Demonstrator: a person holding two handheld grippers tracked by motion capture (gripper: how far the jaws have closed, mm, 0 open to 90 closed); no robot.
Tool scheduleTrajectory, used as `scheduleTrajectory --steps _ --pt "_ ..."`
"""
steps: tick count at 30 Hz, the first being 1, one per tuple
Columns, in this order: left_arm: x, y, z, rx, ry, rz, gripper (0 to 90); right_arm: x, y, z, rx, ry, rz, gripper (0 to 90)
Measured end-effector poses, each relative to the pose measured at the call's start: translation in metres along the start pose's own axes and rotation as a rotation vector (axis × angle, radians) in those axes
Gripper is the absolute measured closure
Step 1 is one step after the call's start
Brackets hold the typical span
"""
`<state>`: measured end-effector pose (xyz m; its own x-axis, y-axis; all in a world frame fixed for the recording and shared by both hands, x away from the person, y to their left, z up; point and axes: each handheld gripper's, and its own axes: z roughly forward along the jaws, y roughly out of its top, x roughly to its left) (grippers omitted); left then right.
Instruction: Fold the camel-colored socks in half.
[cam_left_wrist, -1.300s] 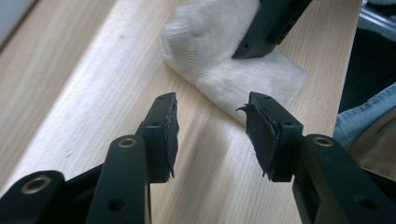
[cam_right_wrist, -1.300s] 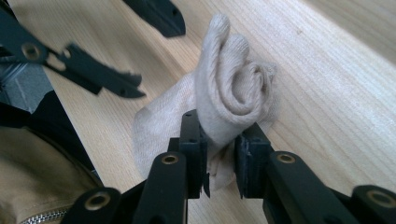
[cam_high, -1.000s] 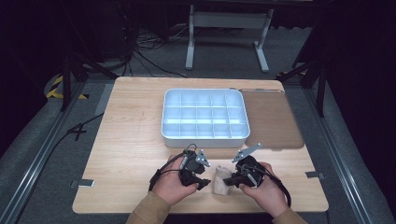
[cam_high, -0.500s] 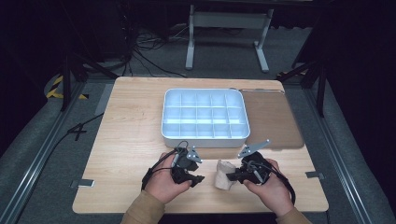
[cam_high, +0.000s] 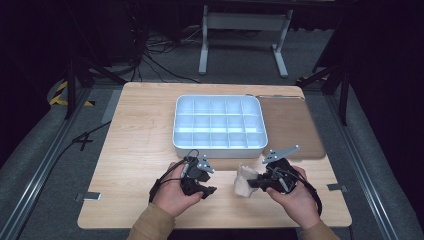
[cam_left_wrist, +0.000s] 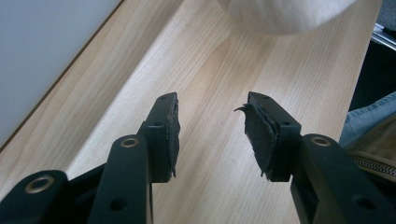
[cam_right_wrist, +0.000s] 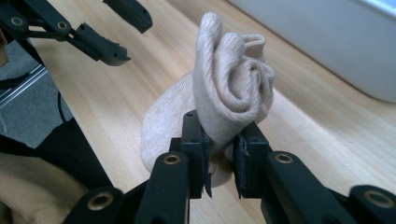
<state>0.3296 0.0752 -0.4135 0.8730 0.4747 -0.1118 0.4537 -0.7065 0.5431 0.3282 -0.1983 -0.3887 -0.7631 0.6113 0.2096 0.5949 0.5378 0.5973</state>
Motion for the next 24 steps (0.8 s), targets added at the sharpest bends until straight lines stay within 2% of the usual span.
scheduleTrajectory --steps 6,24 --pt "0.003 -0.003 -0.002 -0.003 0.005 -0.012 55.3 -0.004 0.006 -0.008 -0.020 -0.020 0.001 76.9" --pt "0.007 -0.003 -0.007 -0.018 0.006 -0.025 55.3 -0.026 0.028 -0.032 -0.036 -0.079 0.032 76.9"
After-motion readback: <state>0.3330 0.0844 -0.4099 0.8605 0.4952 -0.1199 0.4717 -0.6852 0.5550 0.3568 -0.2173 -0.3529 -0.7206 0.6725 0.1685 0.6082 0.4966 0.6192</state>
